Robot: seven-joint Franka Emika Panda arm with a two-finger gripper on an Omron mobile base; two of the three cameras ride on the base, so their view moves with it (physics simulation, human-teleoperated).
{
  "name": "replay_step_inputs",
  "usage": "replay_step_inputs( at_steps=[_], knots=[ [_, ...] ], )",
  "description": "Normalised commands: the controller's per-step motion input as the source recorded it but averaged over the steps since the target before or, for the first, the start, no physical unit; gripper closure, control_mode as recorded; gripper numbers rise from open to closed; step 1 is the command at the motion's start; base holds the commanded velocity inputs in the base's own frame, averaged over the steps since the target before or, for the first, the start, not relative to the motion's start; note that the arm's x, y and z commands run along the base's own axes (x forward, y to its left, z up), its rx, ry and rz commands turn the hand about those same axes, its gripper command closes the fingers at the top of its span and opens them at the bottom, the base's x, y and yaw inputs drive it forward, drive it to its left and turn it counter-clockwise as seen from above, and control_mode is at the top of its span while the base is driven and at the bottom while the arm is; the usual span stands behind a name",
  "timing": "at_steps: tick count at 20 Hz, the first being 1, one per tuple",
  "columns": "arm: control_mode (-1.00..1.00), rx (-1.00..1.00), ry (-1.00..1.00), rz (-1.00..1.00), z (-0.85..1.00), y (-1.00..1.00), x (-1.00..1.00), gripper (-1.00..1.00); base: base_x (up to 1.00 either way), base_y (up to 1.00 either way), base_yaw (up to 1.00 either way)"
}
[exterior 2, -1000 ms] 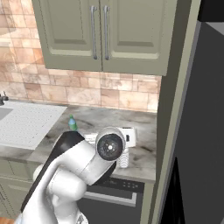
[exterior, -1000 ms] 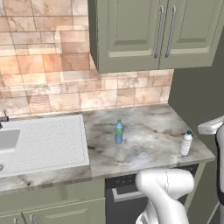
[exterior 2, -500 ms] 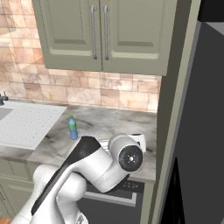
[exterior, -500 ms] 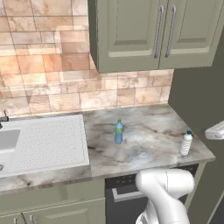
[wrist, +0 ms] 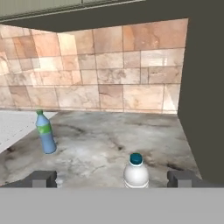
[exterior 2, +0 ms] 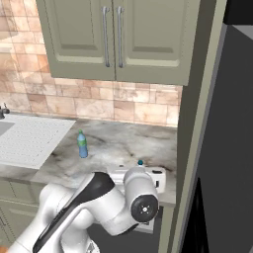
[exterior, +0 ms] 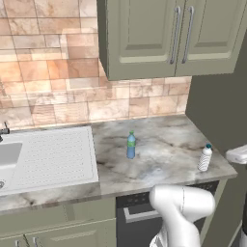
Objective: Take the bottled waters from the counter and place them in the freezer to freeze. Close the freezer door after placing the bottles.
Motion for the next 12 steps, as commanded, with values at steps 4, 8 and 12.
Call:
replay_step_inputs(
  at_steps=[4,8,12],
  knots=[
    [-1.0,0.09,-0.07,-0.11,-0.32,-0.01,0.04,-1.0,0.0,0.0,0.0],
    [-1.0,0.04,-0.03,-0.02,-0.12,-0.15,0.09,-1.0,0.0,0.0,0.0],
    [-1.0,0.03,-0.06,0.0,-0.03,-0.21,0.02,-1.0,0.0,0.0,0.0]
  ],
)
